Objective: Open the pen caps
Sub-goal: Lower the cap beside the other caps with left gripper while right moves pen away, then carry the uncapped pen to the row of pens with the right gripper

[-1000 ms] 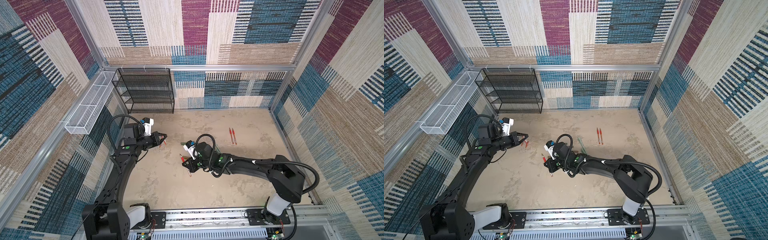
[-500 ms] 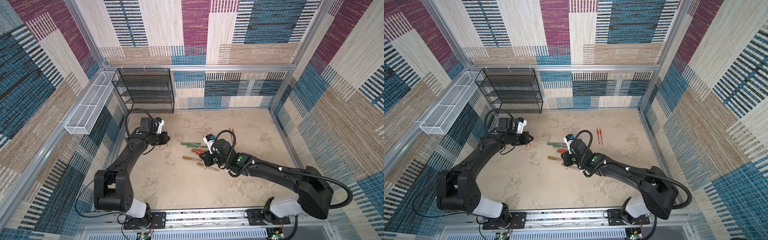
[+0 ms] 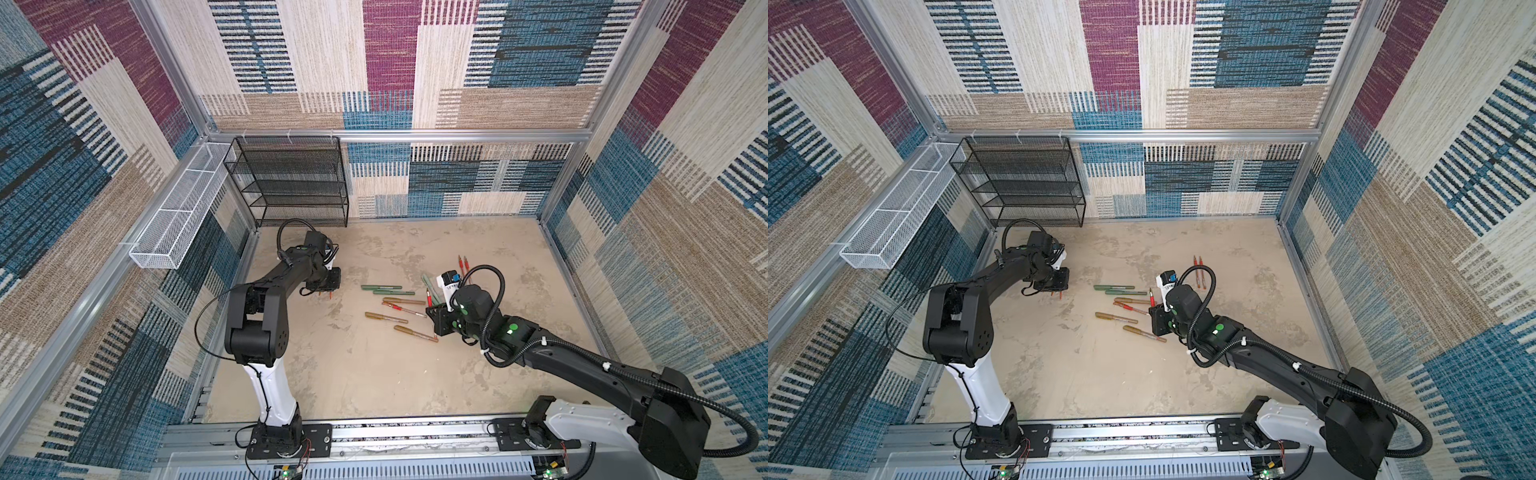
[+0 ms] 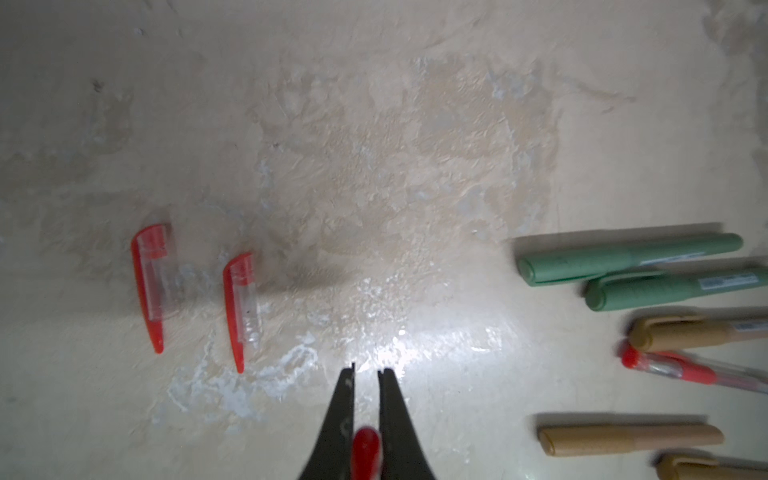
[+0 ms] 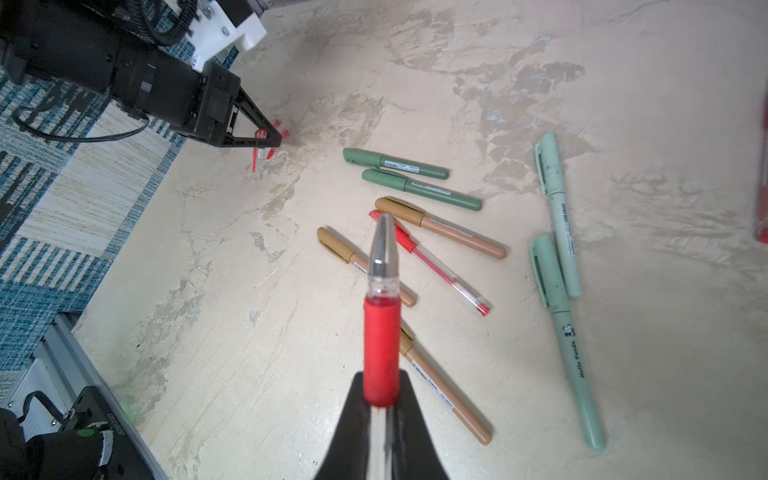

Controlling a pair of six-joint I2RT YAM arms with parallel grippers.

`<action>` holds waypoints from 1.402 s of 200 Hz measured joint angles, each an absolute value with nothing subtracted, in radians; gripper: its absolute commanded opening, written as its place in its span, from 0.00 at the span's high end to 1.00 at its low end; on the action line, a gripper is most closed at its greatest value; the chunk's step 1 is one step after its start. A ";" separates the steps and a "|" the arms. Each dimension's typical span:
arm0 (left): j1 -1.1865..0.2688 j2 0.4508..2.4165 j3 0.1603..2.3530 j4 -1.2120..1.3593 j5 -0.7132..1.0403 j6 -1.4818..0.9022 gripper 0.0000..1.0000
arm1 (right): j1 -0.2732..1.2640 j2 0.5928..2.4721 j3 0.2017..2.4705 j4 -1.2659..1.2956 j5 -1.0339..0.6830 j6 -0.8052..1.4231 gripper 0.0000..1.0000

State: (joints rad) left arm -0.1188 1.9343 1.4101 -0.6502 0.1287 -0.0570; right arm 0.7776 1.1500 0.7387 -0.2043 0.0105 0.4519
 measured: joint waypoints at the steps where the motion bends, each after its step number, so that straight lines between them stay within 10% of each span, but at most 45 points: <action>1: -0.119 1.936 1.411 -0.651 0.128 -0.057 0.98 | 0.778 1.148 0.738 -0.204 0.010 0.452 1.00; 182: -0.127 2.125 1.603 -0.741 0.056 -0.042 0.66 | 0.735 1.119 0.785 -0.282 0.035 0.443 1.00; 280: -0.139 1.765 1.467 -0.735 0.137 -0.056 0.37 | 0.547 1.213 0.925 -0.380 0.078 0.350 1.00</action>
State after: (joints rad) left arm -0.1394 1.7649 1.4673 -0.7345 0.1368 -0.0559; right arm 0.5472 1.2125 0.9249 -0.3798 0.0780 0.3496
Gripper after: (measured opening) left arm 0.590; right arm 0.110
